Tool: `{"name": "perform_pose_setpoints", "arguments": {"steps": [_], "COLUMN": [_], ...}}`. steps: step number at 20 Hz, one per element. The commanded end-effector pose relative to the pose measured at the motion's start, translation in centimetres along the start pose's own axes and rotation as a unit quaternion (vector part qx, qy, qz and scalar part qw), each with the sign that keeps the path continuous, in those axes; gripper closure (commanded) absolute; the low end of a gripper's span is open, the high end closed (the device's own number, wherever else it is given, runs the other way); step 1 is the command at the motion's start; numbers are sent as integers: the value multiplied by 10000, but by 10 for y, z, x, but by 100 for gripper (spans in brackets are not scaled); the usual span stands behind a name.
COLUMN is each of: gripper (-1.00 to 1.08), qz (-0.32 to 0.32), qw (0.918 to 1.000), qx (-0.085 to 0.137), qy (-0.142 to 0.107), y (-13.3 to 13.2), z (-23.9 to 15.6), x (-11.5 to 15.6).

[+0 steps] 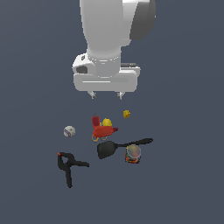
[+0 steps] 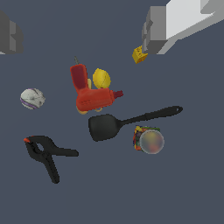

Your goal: Pick up a designated object from a clutter of objects.

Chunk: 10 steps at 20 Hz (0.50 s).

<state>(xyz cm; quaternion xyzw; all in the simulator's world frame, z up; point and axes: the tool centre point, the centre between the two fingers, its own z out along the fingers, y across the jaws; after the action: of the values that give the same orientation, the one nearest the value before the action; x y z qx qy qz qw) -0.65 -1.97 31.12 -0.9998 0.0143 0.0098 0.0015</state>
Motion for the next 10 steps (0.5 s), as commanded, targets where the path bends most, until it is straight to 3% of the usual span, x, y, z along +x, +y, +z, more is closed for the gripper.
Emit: {"name": "perform_pose_setpoints", "arguments": {"steps": [1,10], "gripper": [-92,-92], "qz": [0,-78], "qw": [10000,9998], "qx": [0,-125], "qy": [0,109], "y": [0,19], "z": [0,-8], "x": [0,4]}}
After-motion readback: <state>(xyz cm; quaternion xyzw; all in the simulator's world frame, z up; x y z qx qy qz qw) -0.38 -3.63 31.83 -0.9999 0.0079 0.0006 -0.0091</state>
